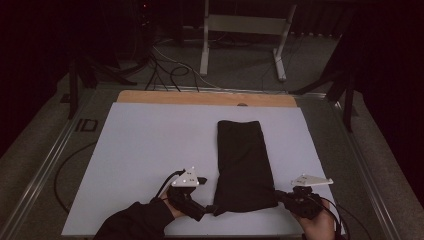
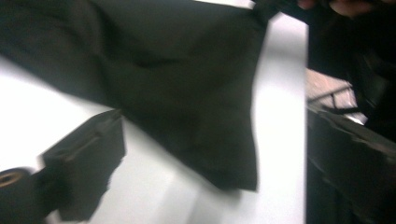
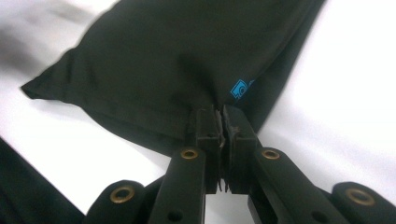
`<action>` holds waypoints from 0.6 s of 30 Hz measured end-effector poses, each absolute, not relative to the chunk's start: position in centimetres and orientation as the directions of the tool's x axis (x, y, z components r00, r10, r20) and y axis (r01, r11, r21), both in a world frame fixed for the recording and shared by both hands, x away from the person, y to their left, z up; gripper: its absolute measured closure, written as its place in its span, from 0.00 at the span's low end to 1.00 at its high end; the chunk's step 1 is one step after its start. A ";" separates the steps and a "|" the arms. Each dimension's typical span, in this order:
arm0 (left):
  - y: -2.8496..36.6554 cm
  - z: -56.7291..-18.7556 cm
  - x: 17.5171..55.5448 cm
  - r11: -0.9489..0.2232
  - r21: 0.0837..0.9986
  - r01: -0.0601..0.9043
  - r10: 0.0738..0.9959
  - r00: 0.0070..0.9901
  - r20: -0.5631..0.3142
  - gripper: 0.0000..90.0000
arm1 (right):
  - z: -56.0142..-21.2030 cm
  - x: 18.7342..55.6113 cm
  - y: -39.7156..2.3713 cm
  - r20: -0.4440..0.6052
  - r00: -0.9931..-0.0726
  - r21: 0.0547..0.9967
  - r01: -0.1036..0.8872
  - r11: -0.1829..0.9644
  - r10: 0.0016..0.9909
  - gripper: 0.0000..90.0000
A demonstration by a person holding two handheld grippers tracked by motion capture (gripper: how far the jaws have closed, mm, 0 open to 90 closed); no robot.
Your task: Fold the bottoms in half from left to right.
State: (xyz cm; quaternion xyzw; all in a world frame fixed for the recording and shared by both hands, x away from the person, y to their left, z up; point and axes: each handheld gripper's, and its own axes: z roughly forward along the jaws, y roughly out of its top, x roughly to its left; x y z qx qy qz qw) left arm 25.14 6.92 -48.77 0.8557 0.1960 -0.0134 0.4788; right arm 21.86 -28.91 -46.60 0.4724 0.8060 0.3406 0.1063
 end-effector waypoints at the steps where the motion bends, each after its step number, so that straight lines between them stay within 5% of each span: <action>1: 6.6 -48.8 24.9 -0.488 0.806 0.335 0.312 0.929 -0.198 0.09 | -46.7 21.9 -29.0 0.151 -0.524 0.642 0.697 0.320 0.838 0.96; 5: 5.9 -48.9 24.2 -0.535 0.792 0.296 0.253 0.950 -0.184 0.20 | -47.6 22.1 -29.3 0.159 -0.504 0.610 0.726 0.317 0.849 0.96; 10: 4.8 -49.2 23.1 -0.586 0.775 0.237 0.220 0.967 -0.130 0.47 | -47.6 22.1 -29.3 0.165 -0.499 0.613 0.728 0.308 0.851 0.96; 18: 2.9 -50.6 23.0 -0.703 0.691 0.165 0.228 0.974 0.000 0.59 | -47.7 22.2 -29.7 0.175 -0.483 0.611 0.737 0.291 0.858 0.96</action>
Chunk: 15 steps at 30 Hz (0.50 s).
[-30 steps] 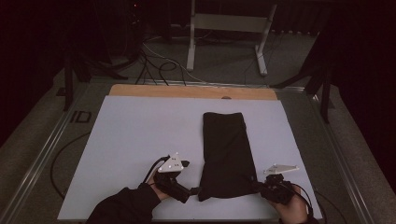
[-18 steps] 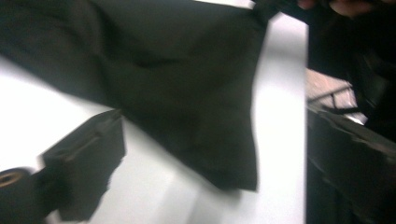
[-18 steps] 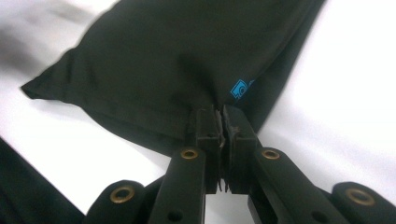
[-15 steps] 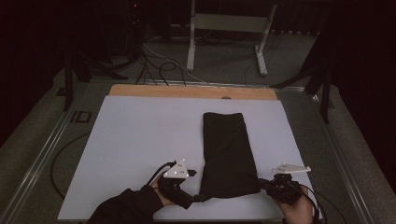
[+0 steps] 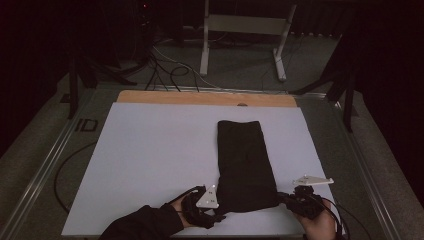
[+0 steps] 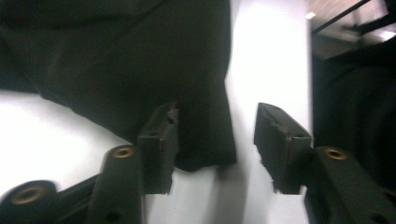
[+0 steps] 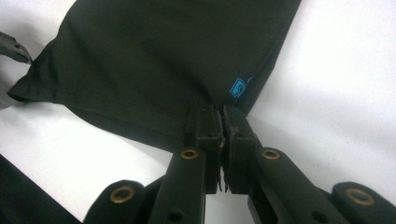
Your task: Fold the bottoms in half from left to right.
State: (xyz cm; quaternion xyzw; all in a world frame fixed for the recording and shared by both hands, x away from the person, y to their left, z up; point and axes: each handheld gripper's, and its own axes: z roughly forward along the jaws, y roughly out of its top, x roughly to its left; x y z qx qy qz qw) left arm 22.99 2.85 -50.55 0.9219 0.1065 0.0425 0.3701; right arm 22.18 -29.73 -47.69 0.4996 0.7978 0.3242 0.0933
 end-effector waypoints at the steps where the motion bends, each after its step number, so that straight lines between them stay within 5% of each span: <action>1: 2.6 -50.7 23.0 -0.711 0.685 0.162 0.232 0.973 0.011 0.63 | -47.8 22.2 -29.8 0.175 -0.481 0.607 0.740 0.290 0.859 0.96; 6: 2.4 -50.4 23.2 -0.727 0.668 0.155 0.242 0.970 0.038 0.95 | -47.6 22.2 -29.9 0.179 -0.479 0.618 0.734 0.281 0.859 0.96; 15: 2.4 -49.8 22.8 -0.726 0.669 0.158 0.206 0.978 -0.008 0.98 | -47.9 21.9 -30.5 0.187 -0.461 0.605 0.749 0.268 0.867 0.96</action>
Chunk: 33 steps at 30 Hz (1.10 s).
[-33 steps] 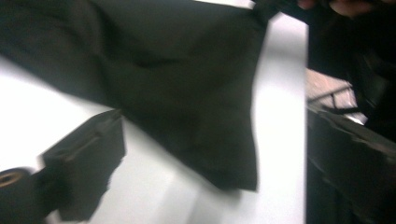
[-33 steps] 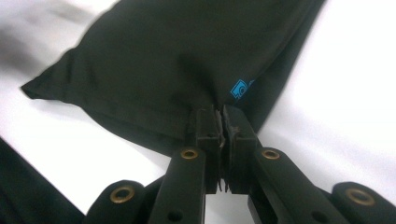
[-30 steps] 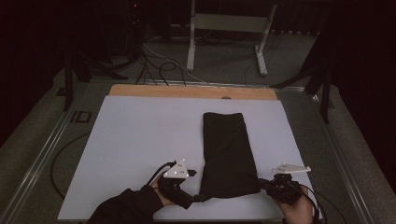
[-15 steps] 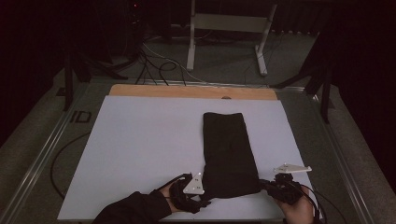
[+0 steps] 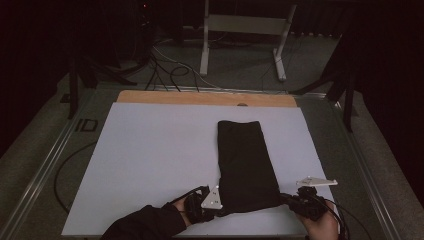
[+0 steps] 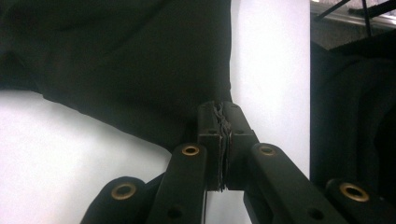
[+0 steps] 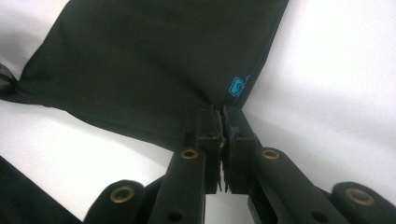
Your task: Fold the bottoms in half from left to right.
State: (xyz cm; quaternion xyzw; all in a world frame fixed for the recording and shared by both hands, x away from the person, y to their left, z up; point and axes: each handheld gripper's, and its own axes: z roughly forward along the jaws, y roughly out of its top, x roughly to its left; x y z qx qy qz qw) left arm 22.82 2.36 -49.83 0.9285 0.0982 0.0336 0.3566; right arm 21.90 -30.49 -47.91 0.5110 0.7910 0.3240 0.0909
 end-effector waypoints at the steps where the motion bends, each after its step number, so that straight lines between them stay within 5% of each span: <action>1: 2.3 -49.9 22.8 -0.732 0.663 0.155 0.198 0.980 -0.011 0.98 | -47.9 21.9 -30.4 0.181 -0.464 0.598 0.752 0.277 0.867 0.96; 11: 2.3 -50.5 23.2 -0.753 0.631 0.188 0.188 0.980 -0.067 0.98 | -49.5 22.4 -30.3 0.178 -0.447 0.491 0.813 0.315 0.876 0.96; 23: 2.5 -51.0 23.8 -0.723 0.646 0.244 0.201 0.969 -0.141 0.93 | -49.4 22.4 -29.9 0.155 -0.468 0.500 0.797 0.339 0.870 0.94; 33: 3.3 -49.5 23.9 -0.635 0.729 0.253 0.200 0.966 -0.162 0.71 | -48.2 22.3 -30.2 0.117 -0.446 0.606 0.740 0.292 0.888 0.70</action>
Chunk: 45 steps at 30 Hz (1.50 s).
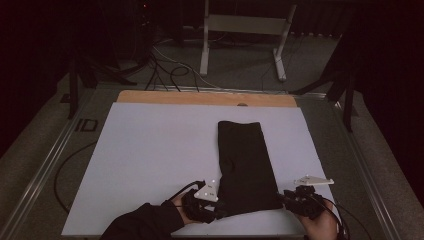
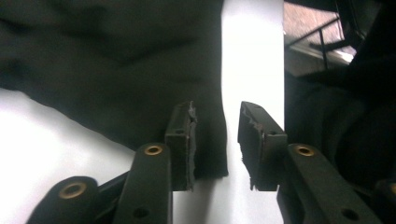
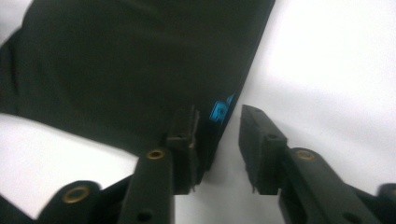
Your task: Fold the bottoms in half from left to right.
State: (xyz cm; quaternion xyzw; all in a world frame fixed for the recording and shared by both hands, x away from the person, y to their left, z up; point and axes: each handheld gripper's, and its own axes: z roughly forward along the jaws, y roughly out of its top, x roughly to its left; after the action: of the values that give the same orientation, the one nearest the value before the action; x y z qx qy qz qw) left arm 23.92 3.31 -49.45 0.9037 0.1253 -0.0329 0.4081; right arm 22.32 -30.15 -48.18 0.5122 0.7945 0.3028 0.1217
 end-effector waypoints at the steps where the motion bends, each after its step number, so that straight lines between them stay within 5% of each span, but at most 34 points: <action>1: 3.4 -49.3 23.9 -0.624 0.738 0.259 0.209 0.964 -0.162 0.68 | -48.0 22.3 -30.2 0.124 -0.449 0.618 0.733 0.284 0.885 0.68; 10: 4.2 -49.0 24.7 -0.589 0.743 0.317 0.267 0.944 -0.192 0.52 | -47.2 22.5 -29.1 0.092 -0.525 0.744 0.601 0.292 0.846 0.35; 13: 4.3 -48.9 24.9 -0.584 0.741 0.333 0.290 0.937 -0.193 0.41 | -47.4 22.7 -28.8 0.096 -0.562 0.757 0.577 0.306 0.822 0.17; 15: 4.4 -48.9 25.0 -0.583 0.739 0.336 0.303 0.935 -0.186 0.36 | -47.4 22.7 -28.6 0.102 -0.563 0.761 0.575 0.300 0.820 0.14; 16: 4.4 -48.9 25.0 -0.582 0.739 0.340 0.312 0.932 -0.183 0.27 | -47.4 22.7 -28.7 0.106 -0.588 0.777 0.552 0.303 0.802 0.11; 23: 5.0 -48.9 25.6 -0.551 0.754 0.358 0.328 0.923 -0.199 0.01 | -47.6 22.5 -28.7 0.066 -0.594 0.785 0.527 0.326 0.802 0.11; 45: 6.1 -48.2 27.2 -0.499 0.770 0.398 0.346 0.906 -0.244 0.00 | -47.2 22.7 -27.5 0.005 -0.644 0.797 0.465 0.385 0.765 0.10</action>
State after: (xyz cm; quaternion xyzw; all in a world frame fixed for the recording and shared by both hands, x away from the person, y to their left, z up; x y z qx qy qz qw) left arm 27.22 6.05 -48.16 0.8653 0.2150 -0.0284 0.4519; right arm 22.68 -27.49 -47.22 0.3790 0.8113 0.4045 0.1859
